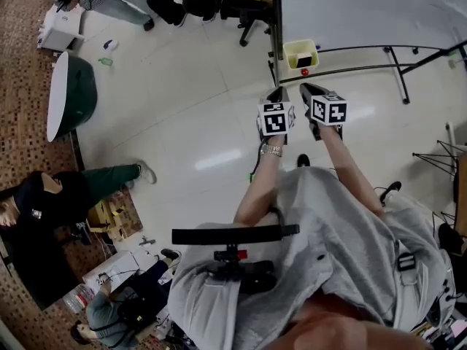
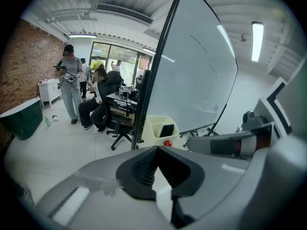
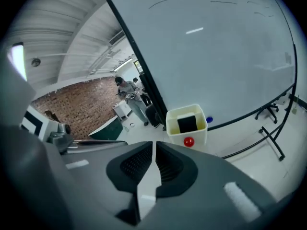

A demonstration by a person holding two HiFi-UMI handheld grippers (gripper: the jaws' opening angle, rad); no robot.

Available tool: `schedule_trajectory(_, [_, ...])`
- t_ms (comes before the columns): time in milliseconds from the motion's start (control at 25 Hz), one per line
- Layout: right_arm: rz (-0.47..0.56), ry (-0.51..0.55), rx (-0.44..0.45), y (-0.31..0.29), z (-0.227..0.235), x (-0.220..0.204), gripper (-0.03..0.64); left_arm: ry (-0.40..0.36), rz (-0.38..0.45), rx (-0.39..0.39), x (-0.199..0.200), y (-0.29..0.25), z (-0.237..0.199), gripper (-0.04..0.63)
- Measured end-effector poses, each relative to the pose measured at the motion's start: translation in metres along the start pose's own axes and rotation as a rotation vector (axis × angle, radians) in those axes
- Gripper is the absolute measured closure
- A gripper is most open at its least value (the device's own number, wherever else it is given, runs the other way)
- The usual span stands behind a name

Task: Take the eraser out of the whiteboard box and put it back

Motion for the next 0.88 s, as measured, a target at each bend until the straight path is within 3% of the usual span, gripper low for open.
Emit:
schedule_trajectory(240, [-0.135, 0.026, 0.087, 0.053, -0.017, -0.063, 0.589, -0.035, -0.047, -0.005, -0.049, 0.055, 0.060, 0.592])
schedule_trajectory(600, [-0.087, 0.087, 0.146, 0.076, -0.030, -0.050, 0.591, -0.020, 0.002, 0.000, -0.036, 0.071, 0.074, 0.591])
schedule_trajectory(880, [-0.105, 0.090, 0.121, 0.079, -0.033, -0.061, 0.592, -0.023, -0.002, -0.029, -0.041, 0.071, 0.073, 0.591])
Point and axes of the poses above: the fingertips, and each gripper's own axes: y backward along the fingers, z to its right, x out of its top, the point moved 2 cm from there along y, backward along the fingers, and after that the axes turned 13 degrees about z, right-handed, at the moved point
